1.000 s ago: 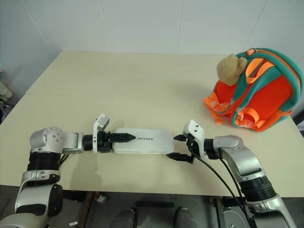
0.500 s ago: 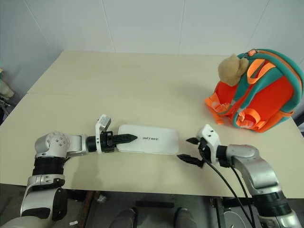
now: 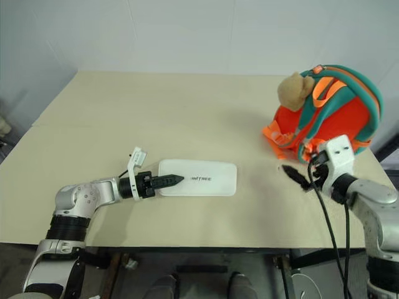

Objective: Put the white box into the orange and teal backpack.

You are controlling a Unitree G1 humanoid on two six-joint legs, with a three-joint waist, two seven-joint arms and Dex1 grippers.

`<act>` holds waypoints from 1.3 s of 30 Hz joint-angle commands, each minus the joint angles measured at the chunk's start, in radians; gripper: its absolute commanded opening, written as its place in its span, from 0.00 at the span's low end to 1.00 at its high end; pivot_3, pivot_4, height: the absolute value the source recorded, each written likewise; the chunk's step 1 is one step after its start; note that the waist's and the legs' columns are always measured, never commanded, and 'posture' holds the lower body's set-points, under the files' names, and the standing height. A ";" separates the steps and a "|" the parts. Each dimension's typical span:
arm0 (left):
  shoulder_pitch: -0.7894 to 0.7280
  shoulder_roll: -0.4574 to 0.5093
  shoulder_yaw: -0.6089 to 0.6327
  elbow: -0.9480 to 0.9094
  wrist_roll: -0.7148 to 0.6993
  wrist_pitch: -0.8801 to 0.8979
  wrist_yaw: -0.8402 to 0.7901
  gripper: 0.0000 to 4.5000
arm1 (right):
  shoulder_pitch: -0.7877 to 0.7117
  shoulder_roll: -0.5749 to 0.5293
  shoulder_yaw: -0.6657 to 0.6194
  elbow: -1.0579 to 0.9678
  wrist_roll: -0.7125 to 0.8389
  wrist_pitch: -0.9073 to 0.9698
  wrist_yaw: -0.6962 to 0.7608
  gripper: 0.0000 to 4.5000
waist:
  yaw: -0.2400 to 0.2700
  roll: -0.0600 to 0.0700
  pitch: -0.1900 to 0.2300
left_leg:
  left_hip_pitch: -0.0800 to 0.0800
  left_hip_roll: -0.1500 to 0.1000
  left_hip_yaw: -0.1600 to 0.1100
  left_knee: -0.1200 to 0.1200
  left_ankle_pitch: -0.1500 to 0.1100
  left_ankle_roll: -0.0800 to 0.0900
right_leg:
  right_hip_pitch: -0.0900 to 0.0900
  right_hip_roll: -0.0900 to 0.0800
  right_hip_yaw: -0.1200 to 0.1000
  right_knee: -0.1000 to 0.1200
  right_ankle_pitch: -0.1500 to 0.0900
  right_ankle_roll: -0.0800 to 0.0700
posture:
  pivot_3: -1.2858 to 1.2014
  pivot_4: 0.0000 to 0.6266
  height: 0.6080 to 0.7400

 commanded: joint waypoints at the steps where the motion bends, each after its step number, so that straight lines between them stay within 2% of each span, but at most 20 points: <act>1: 0.051 0.043 0.001 -0.013 0.087 -0.018 0.081 0.29 | -0.041 -0.053 -0.052 0.011 -0.003 0.031 -0.035 1.00 | -0.005 -0.001 -0.001 | -0.002 0.000 0.001 0.000 0.001 0.002 | -0.001 -0.001 0.000 0.001 0.002 -0.001 | 0.52 0.24 1.00; 4: 0.080 0.049 0.022 -0.028 0.083 -0.017 0.093 0.29 | -0.092 -0.061 -0.037 0.061 -0.019 0.020 -0.053 1.00 | -0.005 -0.003 -0.002 | -0.002 -0.001 0.006 0.001 0.002 0.001 | -0.011 -0.002 0.004 0.006 -0.002 0.000 | 0.52 0.24 1.00; 7: 0.095 0.042 0.038 -0.034 0.084 -0.020 0.105 0.29 | -0.173 -0.036 0.007 0.161 -0.047 -0.029 -0.072 1.00 | -0.004 -0.004 -0.003 | 0.000 -0.001 0.011 0.002 0.006 0.001 | -0.023 -0.002 0.011 0.029 -0.014 -0.001 | 0.52 0.24 1.00; 11: 0.088 0.020 0.051 -0.042 0.081 -0.028 0.118 0.29 | -0.346 0.050 0.090 0.348 -0.067 -0.116 -0.072 1.00 | -0.009 -0.005 -0.003 | 0.001 -0.001 0.013 0.001 0.010 0.004 | -0.033 0.000 0.018 0.043 -0.016 -0.001 | 0.52 0.24 1.00; 18: 0.126 0.025 0.099 -0.105 0.059 -0.009 0.149 0.29 | -0.560 0.146 0.201 0.634 -0.102 -0.243 0.003 1.00 | -0.010 -0.005 -0.003 | 0.003 -0.001 0.019 0.001 0.014 0.008 | -0.037 0.001 0.025 0.051 -0.016 -0.001 | 0.52 0.24 1.00; 22: 0.171 0.026 0.144 -0.139 0.050 0.000 0.178 0.29 | -0.668 0.189 0.256 0.885 -0.186 -0.453 0.004 1.00 | -0.019 -0.007 -0.002 | 0.008 -0.001 0.025 -0.001 0.014 0.007 | -0.037 0.001 0.032 0.053 -0.017 -0.001 | 0.52 0.24 1.00; 27: 0.190 0.016 0.168 -0.166 0.037 0.001 0.204 0.29 | -0.785 0.233 0.249 1.215 -0.252 -0.725 -0.051 1.00 | -0.038 -0.009 -0.001 | 0.012 -0.001 0.026 -0.004 0.014 0.007 | -0.036 0.002 0.034 0.054 -0.017 -0.001 | 0.52 0.24 1.00; 31: 0.203 0.014 0.207 -0.192 0.023 -0.009 0.227 0.29 | -0.822 0.278 0.202 1.332 -0.217 -0.908 0.024 0.80 | -0.046 -0.010 -0.001 | 0.013 -0.001 0.026 -0.004 0.014 0.007 | -0.036 0.003 0.036 0.056 -0.017 -0.001 | 0.52 0.24 1.00; 39: 0.228 0.031 0.278 -0.210 0.012 -0.044 0.240 0.29 | -0.827 0.329 0.143 1.304 -0.134 -0.962 0.245 0.18 | -0.067 -0.012 0.000 | 0.017 -0.001 0.025 -0.004 0.015 0.007 | -0.038 0.005 0.039 0.067 -0.021 -0.002 | 0.52 0.24 1.00</act>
